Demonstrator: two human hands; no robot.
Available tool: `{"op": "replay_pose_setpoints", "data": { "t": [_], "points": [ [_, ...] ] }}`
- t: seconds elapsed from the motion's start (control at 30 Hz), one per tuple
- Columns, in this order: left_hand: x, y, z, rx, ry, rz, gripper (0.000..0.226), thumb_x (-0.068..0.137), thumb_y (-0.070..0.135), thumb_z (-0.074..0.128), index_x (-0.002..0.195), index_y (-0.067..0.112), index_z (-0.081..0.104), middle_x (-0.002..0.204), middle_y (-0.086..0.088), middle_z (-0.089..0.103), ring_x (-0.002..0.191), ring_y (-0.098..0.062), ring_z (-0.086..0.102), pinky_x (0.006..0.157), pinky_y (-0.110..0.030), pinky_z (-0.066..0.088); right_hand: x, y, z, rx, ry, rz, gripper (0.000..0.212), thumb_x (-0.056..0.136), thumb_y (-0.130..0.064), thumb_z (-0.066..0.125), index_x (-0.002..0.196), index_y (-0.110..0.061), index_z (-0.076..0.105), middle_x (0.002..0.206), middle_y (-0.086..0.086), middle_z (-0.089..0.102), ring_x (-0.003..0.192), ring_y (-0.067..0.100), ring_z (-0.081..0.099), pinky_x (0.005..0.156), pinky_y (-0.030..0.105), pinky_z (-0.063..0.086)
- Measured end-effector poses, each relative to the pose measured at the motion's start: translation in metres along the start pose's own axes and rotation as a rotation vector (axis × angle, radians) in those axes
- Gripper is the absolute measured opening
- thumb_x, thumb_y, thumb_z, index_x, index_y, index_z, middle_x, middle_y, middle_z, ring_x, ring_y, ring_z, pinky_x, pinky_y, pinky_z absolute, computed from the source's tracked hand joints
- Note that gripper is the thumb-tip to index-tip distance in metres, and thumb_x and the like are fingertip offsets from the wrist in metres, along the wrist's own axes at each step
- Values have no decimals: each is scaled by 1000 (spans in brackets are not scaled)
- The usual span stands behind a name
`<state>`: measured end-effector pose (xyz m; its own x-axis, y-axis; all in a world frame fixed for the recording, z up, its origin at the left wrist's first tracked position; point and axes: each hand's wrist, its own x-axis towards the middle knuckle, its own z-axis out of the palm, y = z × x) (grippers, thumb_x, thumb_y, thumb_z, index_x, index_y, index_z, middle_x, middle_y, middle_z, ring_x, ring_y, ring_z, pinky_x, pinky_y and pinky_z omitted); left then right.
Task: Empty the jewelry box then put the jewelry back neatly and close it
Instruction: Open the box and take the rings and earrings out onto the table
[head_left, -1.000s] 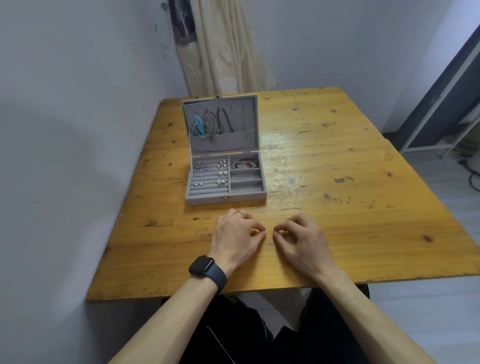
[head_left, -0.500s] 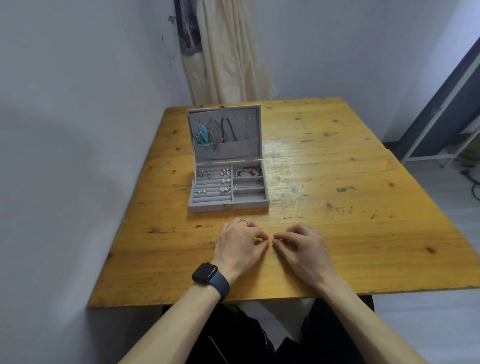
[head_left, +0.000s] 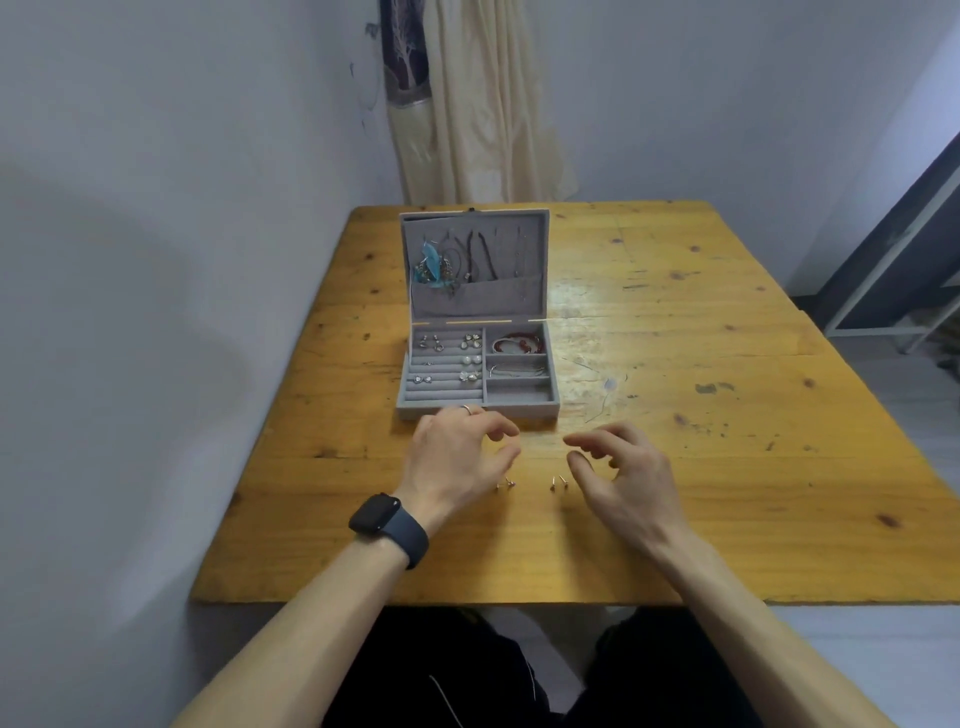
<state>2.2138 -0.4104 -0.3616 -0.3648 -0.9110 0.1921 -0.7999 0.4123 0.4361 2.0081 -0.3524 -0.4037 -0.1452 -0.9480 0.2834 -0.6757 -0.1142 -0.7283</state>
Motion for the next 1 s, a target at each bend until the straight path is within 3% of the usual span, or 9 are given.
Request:
{"op": "replay_pose_setpoints", "data": {
  "t": [0.2, 0.4, 0.53, 0.67, 1.0],
  "points": [
    [37, -54, -25, -43, 145, -176, 19, 89, 38, 66, 107, 33, 70, 92, 15, 63, 91, -11, 57, 81, -38, 52, 54, -31, 21, -24, -25, -55, 19, 88, -26, 73, 107, -23, 72, 96, -11, 59, 82, -3, 57, 74, 4, 42],
    [73, -70, -22, 163, 37, -131, 33, 89, 51, 62, 119, 37, 68, 113, 11, 66, 106, -12, 51, 91, -34, 43, 105, -43, 62, -149, -149, -61, 34, 90, -40, 68, 120, -24, 68, 111, -8, 60, 100, 8, 60, 91, 30, 54],
    [85, -72, -16, 230, -43, -64, 36, 92, 55, 57, 124, 40, 66, 120, 12, 64, 115, -14, 46, 97, -35, 36, 121, -46, 79, -277, -208, -71, 41, 91, -46, 63, 128, -27, 65, 115, -5, 59, 106, 14, 53, 89, 27, 46],
    [92, -78, -14, 256, -47, 0, 32, 95, 54, 53, 122, 42, 68, 116, 15, 66, 109, -13, 46, 92, -32, 33, 129, -45, 85, -326, -251, -94, 37, 92, -50, 60, 124, -32, 68, 106, -6, 58, 100, 13, 49, 83, 24, 41],
    [87, -89, -23, 146, -42, 29, 33, 93, 53, 57, 120, 36, 68, 112, 15, 69, 111, -10, 51, 96, -31, 36, 138, -42, 86, -246, -266, -91, 25, 89, -44, 69, 107, -27, 74, 101, -7, 58, 91, 13, 58, 84, 34, 53]
  ]
}}
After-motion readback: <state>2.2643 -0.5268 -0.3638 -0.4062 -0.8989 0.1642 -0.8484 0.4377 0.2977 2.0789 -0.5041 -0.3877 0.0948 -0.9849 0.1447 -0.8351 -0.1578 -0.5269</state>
